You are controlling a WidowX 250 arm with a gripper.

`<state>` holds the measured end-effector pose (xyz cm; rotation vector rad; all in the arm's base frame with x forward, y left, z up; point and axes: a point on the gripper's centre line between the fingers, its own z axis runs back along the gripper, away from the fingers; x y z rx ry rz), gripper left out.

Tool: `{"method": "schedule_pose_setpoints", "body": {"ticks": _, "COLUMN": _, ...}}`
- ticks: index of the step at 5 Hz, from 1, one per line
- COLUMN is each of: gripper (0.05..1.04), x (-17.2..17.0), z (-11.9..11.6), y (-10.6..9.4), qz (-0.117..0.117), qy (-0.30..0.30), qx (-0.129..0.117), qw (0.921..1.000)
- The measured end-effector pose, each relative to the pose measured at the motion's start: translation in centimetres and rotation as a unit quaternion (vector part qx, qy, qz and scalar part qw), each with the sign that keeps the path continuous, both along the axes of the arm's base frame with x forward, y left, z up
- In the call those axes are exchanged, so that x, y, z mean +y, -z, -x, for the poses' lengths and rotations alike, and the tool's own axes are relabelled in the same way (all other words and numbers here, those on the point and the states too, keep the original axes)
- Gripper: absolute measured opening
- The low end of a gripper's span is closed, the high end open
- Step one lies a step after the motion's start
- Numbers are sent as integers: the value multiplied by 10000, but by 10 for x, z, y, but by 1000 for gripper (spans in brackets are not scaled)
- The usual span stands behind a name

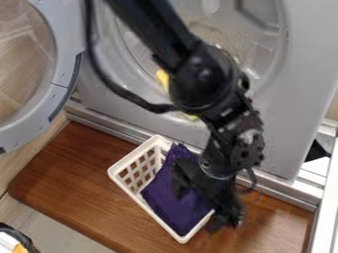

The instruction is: Grab the basket and move it to the right side

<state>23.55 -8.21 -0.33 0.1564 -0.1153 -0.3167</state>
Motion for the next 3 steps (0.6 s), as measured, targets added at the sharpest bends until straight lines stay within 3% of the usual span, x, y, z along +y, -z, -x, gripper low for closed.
{"method": "schedule_pose_setpoints", "body": {"ticks": 1, "gripper": 1001, "x": -2, "z": 2, "y": -22, "qz": 192, "qy": 178, "qx": -415, "qw": 9988}}
{"method": "schedule_pose_setpoints", "body": {"ticks": 2, "gripper": 1001, "x": -4, "z": 6, "y": -38, "qz": 428, "qy": 276, "qx": -624, "qw": 9968}}
{"method": "schedule_pose_setpoints", "body": {"ticks": 3, "gripper": 1001, "x": -1, "z": 6, "y": -60, "qz": 502, "qy": 265, "qx": -839, "qw": 9949}}
